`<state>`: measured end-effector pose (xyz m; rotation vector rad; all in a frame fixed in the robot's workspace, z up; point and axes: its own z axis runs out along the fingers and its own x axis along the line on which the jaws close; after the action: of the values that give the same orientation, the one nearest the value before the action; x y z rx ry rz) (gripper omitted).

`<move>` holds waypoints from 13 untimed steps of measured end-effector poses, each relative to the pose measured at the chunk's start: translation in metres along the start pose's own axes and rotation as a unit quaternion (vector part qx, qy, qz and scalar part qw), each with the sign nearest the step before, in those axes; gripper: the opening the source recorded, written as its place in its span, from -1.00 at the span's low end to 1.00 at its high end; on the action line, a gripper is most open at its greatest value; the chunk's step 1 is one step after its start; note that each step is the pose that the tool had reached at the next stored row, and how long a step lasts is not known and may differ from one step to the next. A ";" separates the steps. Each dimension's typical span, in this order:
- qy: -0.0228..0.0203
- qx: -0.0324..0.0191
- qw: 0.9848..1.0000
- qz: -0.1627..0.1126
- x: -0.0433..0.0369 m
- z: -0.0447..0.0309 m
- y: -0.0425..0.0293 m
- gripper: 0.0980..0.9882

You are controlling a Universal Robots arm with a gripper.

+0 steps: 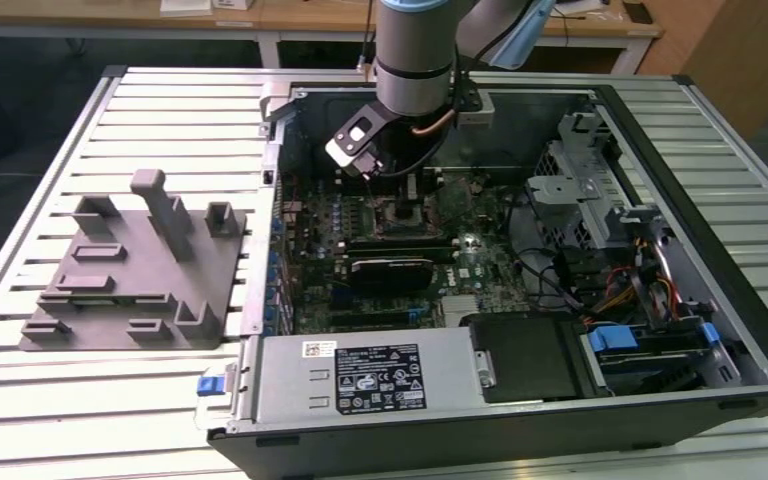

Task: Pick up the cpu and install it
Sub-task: 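Place the cpu into insertion slot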

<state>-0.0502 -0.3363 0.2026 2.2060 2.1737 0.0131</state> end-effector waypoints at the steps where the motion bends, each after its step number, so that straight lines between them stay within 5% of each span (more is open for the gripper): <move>1: 0.000 0.000 1.000 0.000 0.0000 0.0000 0.0000 -0.94; 6: 0.000 0.000 1.000 0.000 -0.0001 0.0000 0.0000 -0.98; 9: 0.008 0.000 1.000 0.000 -0.0005 0.0001 0.0000 -0.98; 13: 0.008 0.000 1.000 0.000 -0.0006 0.0012 0.0000 -0.98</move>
<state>-0.0502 -0.3369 0.2014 2.2146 2.1816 0.0316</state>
